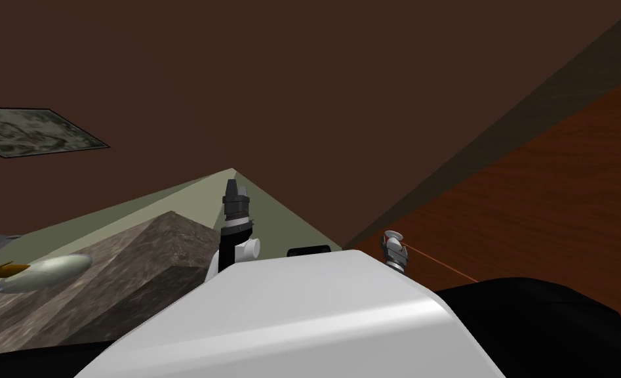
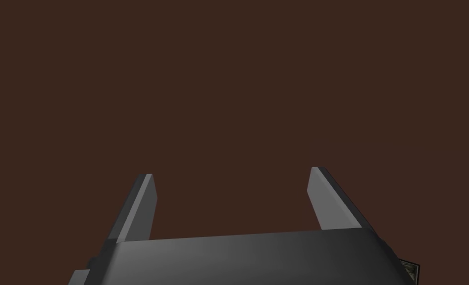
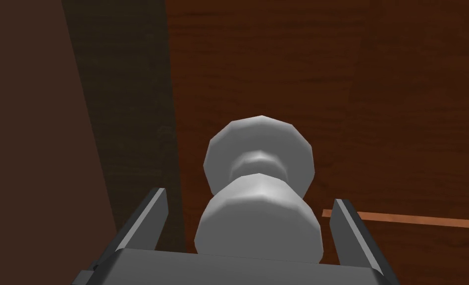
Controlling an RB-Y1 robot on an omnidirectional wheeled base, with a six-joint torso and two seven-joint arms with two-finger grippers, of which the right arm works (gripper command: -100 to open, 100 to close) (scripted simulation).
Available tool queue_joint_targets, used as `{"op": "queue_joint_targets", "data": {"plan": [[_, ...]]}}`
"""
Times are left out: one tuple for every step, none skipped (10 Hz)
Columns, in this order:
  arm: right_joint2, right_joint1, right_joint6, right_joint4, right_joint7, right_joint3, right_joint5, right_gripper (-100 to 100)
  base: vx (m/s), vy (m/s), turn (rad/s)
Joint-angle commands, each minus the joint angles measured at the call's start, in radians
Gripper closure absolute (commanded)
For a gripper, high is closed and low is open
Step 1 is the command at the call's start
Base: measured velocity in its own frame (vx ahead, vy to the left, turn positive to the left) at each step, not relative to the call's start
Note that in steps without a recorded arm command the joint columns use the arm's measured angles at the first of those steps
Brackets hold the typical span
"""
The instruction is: Pull the door open
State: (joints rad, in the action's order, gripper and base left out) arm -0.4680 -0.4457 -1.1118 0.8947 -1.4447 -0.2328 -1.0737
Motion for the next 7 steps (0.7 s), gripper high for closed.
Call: {"op": "queue_joint_targets", "data": {"plan": [[-0.011, 0.022, 0.005, -0.031, -0.021, 0.001, 0.004, -100, 0.031, -0.017, -0.053], [-0.008, 0.012, 0.003, -0.019, -0.013, 0.000, 0.003, -100, 0.014, -0.006, -0.008], [-0.008, 0.012, 0.003, -0.019, -0.013, 0.000, 0.003, 100, 0.000, 0.000, 0.000], [-0.008, 0.012, 0.003, -0.019, -0.013, 0.000, 0.003, 100, -0.007, -0.001, 0.005], [-0.008, 0.012, 0.003, -0.019, -0.013, 0.000, 0.003, 100, -0.005, 0.001, 0.004], [-0.008, 0.012, 0.003, -0.019, -0.013, 0.000, 0.003, 100, 0.000, 0.000, 0.000], [-0.008, 0.012, 0.003, -0.019, -0.013, 0.000, 0.003, 100, 0.000, 0.000, 0.000]]}}
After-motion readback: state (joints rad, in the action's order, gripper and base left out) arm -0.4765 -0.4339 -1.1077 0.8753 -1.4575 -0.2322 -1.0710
